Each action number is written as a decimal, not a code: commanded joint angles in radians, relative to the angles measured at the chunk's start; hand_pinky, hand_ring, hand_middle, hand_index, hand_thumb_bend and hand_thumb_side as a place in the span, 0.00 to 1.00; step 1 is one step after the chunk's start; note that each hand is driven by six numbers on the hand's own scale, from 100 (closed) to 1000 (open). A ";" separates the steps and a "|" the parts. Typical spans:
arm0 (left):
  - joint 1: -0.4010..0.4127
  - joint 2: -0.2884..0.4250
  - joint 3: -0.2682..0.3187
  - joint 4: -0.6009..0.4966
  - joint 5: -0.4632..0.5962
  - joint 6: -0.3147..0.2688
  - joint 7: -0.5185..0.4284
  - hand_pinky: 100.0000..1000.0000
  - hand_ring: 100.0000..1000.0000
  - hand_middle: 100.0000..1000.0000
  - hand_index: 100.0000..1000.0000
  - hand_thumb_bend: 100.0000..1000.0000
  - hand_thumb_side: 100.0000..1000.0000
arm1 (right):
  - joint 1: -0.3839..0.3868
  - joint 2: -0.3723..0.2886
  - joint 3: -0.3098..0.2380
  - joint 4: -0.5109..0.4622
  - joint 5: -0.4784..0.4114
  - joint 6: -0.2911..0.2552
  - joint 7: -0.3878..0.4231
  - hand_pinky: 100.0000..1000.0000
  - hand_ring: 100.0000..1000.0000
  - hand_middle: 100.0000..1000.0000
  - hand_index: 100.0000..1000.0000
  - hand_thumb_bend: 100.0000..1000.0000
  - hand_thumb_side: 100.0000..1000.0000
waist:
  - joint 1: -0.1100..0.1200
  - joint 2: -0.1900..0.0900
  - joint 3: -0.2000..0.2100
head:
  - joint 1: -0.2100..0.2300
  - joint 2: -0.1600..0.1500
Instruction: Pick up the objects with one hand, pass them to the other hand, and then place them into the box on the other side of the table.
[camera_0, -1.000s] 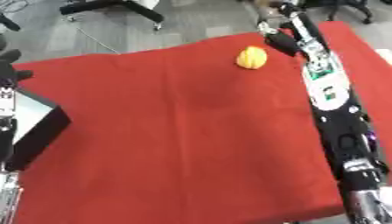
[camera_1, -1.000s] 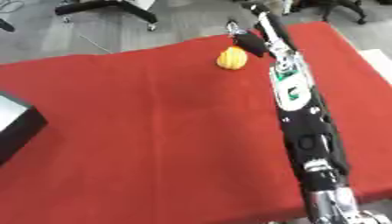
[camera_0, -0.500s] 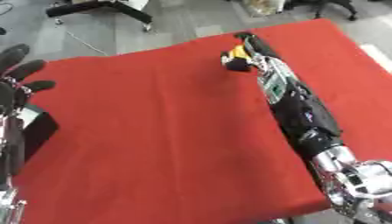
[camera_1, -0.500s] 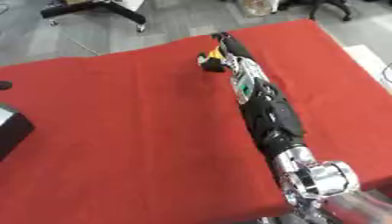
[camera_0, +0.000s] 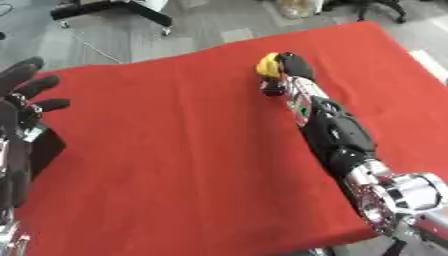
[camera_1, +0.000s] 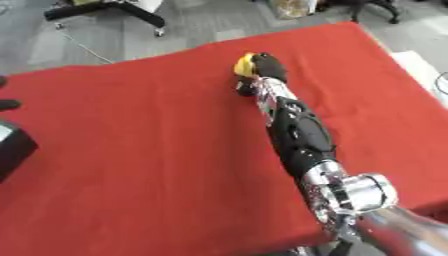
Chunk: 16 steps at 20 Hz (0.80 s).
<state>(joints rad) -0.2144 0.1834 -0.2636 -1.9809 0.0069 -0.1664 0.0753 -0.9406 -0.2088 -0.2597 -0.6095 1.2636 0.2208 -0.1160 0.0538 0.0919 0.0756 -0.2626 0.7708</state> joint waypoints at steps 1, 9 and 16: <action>-0.015 0.003 -0.004 -0.019 -0.005 0.002 -0.002 0.68 0.79 0.82 0.82 0.18 0.77 | -0.010 -0.021 -0.007 -0.004 0.002 0.012 -0.041 0.81 0.82 0.56 0.57 0.00 0.00 | -0.007 0.006 0.001 | -0.006 -0.014; -0.014 0.002 -0.004 -0.019 -0.006 0.010 0.014 0.67 0.78 0.81 0.82 0.16 0.77 | 0.004 -0.017 -0.012 -0.088 -0.058 0.013 -0.231 0.72 0.70 0.29 0.22 0.00 0.00 | -0.009 0.007 -0.001 | -0.005 -0.013; -0.013 0.001 -0.004 -0.019 -0.003 0.014 0.024 0.67 0.78 0.81 0.81 0.16 0.77 | 0.006 -0.014 0.013 -0.187 -0.141 -0.043 -0.271 0.68 0.68 0.27 0.16 0.00 0.00 | -0.008 0.006 -0.004 | -0.006 -0.009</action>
<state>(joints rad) -0.2153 0.1830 -0.2687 -1.9809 0.0038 -0.1525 0.0952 -0.9148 -0.2081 -0.2523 -0.7603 1.1384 0.1872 -0.3808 0.0538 0.0942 0.0734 -0.2671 0.7703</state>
